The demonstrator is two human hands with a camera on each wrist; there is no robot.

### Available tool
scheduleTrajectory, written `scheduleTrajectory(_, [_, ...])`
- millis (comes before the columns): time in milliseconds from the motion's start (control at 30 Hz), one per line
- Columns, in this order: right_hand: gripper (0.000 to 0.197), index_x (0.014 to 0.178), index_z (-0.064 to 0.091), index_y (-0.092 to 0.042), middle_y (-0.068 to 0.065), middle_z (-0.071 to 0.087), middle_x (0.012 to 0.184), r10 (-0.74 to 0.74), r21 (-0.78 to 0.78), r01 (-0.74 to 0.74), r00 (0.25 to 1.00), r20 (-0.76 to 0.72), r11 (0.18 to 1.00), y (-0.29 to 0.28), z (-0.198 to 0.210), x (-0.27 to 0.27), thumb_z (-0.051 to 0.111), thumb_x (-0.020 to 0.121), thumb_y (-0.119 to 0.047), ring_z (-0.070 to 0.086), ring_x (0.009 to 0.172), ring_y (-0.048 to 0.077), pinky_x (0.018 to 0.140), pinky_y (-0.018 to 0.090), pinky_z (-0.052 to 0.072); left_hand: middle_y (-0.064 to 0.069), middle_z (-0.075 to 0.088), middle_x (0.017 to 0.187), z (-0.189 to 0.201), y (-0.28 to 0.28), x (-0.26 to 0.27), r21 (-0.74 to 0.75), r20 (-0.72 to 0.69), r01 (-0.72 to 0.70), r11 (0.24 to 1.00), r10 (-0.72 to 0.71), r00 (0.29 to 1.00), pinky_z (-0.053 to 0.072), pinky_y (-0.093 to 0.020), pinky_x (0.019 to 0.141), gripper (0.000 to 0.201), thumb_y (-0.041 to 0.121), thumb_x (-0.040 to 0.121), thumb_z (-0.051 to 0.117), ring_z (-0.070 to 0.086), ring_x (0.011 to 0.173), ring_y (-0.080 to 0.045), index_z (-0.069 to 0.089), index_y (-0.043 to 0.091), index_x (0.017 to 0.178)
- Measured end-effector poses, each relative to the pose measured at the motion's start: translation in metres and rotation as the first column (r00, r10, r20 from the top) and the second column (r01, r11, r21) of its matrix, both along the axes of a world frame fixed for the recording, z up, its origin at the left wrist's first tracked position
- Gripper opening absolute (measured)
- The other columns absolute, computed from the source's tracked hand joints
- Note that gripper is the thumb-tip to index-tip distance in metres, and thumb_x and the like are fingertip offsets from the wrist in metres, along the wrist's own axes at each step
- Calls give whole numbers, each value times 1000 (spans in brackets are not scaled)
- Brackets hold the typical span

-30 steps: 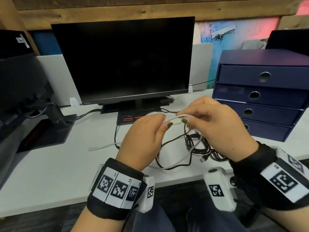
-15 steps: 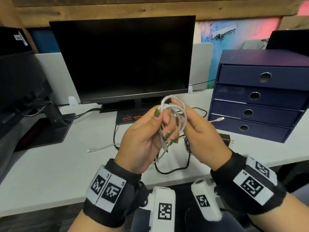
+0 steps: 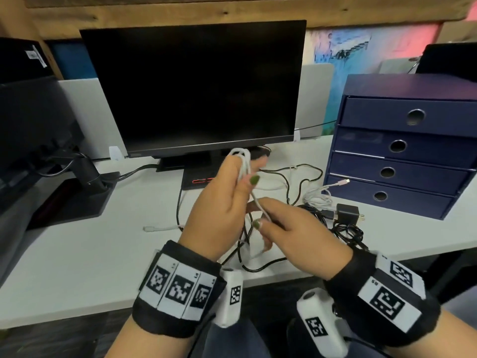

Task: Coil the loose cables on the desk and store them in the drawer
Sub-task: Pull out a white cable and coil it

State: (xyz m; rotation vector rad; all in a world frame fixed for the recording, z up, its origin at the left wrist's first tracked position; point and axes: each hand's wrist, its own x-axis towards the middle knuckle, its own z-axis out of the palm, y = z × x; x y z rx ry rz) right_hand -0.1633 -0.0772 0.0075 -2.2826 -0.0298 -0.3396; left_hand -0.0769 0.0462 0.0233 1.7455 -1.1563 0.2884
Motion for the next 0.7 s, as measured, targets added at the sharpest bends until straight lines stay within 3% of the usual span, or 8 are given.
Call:
scheduleTrajectory(100, [33, 119, 59, -36, -31, 55, 66, -64, 39, 60, 992, 107, 997, -3, 8, -1, 51, 93, -17, 53, 68, -8, 66, 7, 40, 12, 48, 70, -7, -1, 7, 134, 213, -118, 984, 88, 973, 39, -17, 57, 19, 34, 99, 37, 48, 64, -2, 41, 23, 84])
scheduleTrajectory(133, [34, 117, 59, -37, -27, 55, 65, -72, 85, 62, 989, 130, 994, -4, 9, -1, 52, 91, -15, 52, 65, -3, 66, 12, 43, 13, 40, 66, -7, 0, 9, 141, 262, -138, 980, 98, 960, 35, -15, 56, 21, 32, 99, 37, 42, 62, -2, 35, 26, 80])
scheduleTrajectory(200, [36, 110, 54, -35, -14, 53, 66, -59, 193, 29, 986, 153, 981, -4, 11, -2, 51, 87, -7, 50, 62, 8, 68, 35, 48, 15, 34, 67, -6, 1, 13, 154, 338, -157, 975, 98, 936, 30, -14, 57, 22, 35, 99, 35, 39, 65, 1, 31, 30, 78])
scheduleTrajectory(267, [43, 108, 46, -29, -3, 57, 73, -21, 309, -36, 984, 177, 950, -7, 15, -3, 47, 85, 7, 52, 62, 13, 66, 40, 48, 15, 35, 69, -6, 3, 15, 183, 369, -179, 967, 101, 924, 30, -14, 60, 22, 38, 97, 34, 40, 70, 1, 32, 28, 78])
scheduleTrajectory(367, [51, 110, 43, -29, 7, 64, 86, 37, 337, -106, 978, 206, 935, -12, 20, -3, 42, 86, 16, 57, 64, 12, 66, 32, 49, 14, 36, 69, -5, 7, 18, 203, 377, -211, 956, 123, 918, 29, -17, 58, 25, 40, 95, 36, 40, 71, -2, 35, 24, 76])
scheduleTrajectory(533, [39, 110, 50, -27, -2, 69, 92, -55, 289, -16, 970, 236, 957, -16, 16, 4, 51, 89, 6, 67, 77, 14, 69, 23, 52, 13, 30, 59, 7, 11, 13, 87, 407, -290, 953, 231, 884, 25, -17, 53, 31, 31, 94, 46, 36, 59, -5, 29, 27, 69])
scheduleTrajectory(633, [28, 101, 59, -32, -11, 69, 85, -101, 33, 98, 988, 116, 995, -17, 7, 9, 56, 88, -8, 62, 80, 5, 71, 16, 51, 9, 31, 55, 12, 9, 4, -12, 301, -319, 948, 307, 903, 26, -16, 50, 34, 32, 93, 44, 36, 55, -10, 26, 32, 65])
scheduleTrajectory(700, [20, 96, 66, -32, -15, 68, 89, -109, -37, 109, 994, 11, 993, -16, -5, 12, 57, 90, -15, 59, 81, -2, 70, 8, 44, 7, 36, 55, 12, 7, 0, -31, 253, -309, 951, 306, 918, 30, -16, 49, 33, 34, 94, 42, 41, 56, -12, 26, 34, 65])
